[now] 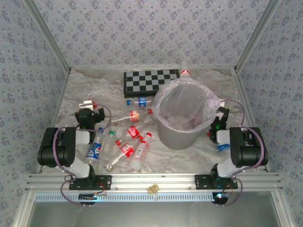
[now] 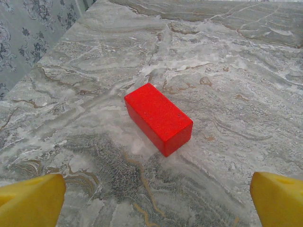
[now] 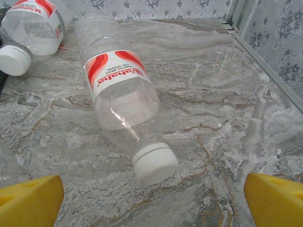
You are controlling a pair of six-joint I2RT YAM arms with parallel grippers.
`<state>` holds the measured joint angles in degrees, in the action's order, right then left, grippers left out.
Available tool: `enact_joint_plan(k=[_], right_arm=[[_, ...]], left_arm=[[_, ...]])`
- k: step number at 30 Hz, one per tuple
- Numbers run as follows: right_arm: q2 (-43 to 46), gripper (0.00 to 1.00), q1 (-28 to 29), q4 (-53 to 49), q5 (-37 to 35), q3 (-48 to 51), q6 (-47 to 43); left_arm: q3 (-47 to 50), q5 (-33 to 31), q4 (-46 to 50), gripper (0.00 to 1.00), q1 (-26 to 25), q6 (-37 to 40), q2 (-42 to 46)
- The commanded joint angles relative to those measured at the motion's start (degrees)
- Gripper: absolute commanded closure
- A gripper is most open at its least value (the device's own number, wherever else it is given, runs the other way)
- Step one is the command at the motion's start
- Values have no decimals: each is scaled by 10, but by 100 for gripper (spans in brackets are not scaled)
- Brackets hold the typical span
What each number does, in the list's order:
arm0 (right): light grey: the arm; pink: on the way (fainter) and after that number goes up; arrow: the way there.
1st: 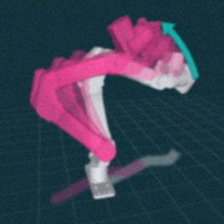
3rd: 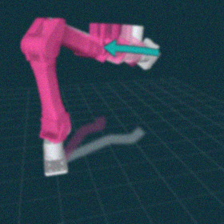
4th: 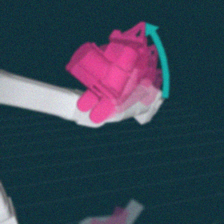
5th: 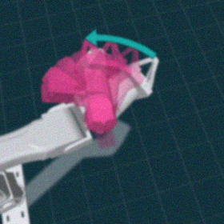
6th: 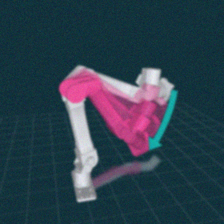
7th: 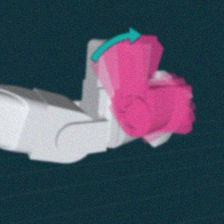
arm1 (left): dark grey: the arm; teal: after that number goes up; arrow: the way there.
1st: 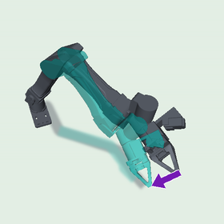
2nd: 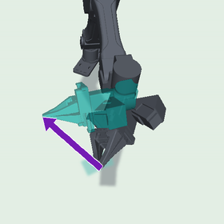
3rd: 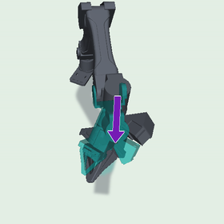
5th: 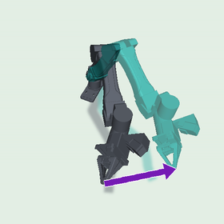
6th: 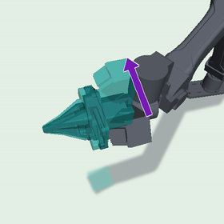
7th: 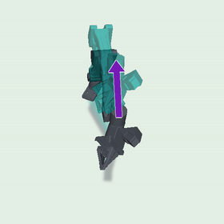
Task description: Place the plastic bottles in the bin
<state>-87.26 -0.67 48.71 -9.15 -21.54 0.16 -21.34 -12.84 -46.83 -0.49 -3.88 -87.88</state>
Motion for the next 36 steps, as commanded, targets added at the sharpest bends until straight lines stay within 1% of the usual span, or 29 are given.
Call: enact_joint_plan(k=[1, 36], right_arm=[[1, 0, 1, -12, 2, -3, -5], [1, 0, 0, -12, 3, -4, -4]], left_arm=[[-13, -1, -18, 0, -2, 5, 0], [-15, 7, -13, 0, 1, 3, 1]])
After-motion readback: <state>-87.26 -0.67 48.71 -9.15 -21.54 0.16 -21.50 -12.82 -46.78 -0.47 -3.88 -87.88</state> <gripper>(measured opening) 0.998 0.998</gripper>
